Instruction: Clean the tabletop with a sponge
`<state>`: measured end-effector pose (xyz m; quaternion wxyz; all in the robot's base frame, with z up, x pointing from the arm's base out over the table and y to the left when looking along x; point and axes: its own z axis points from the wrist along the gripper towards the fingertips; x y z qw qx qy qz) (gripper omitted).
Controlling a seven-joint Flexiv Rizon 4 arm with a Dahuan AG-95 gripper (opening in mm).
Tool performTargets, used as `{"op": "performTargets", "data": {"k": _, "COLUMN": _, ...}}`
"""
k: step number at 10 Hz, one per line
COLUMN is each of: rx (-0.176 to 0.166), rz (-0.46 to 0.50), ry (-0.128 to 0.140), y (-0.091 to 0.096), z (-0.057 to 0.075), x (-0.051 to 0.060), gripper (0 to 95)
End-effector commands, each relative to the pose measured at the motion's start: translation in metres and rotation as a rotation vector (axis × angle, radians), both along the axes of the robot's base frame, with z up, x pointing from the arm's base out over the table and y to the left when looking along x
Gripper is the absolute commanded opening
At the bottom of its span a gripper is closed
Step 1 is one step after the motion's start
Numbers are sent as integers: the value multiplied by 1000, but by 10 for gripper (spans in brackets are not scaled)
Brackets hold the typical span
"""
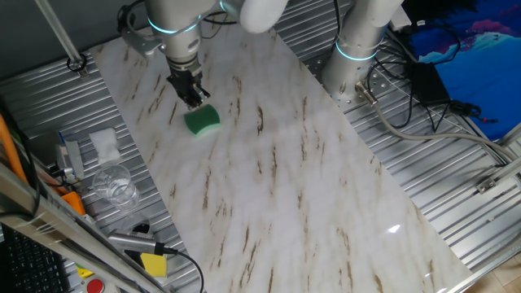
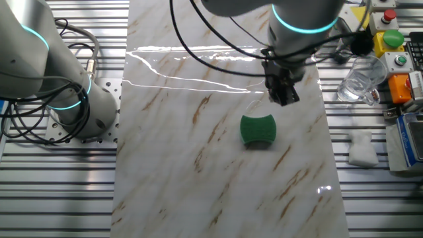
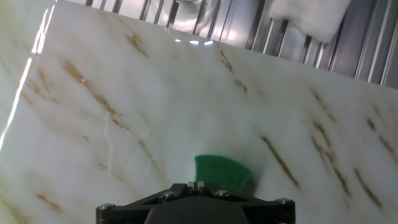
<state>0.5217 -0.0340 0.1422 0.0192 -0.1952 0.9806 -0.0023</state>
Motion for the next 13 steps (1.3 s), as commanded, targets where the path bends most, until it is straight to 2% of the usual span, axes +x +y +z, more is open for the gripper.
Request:
{"op": "performTargets", "data": {"k": 1, "rx": 3, "rz": 71, "ry": 0, "y": -12, "z": -3, "x": 7, "gripper": 0}}
{"op": "performTargets", "data": {"k": 10, "rx": -8, "rz": 118, "ry": 14, "y": -15, "z": -4, "x": 4, "gripper": 0}}
{"op": "performTargets", "data": {"k": 13, "rx": -4, "rz": 119, "ry": 10, "y": -15, "z": -5, "x": 2, "gripper": 0}}
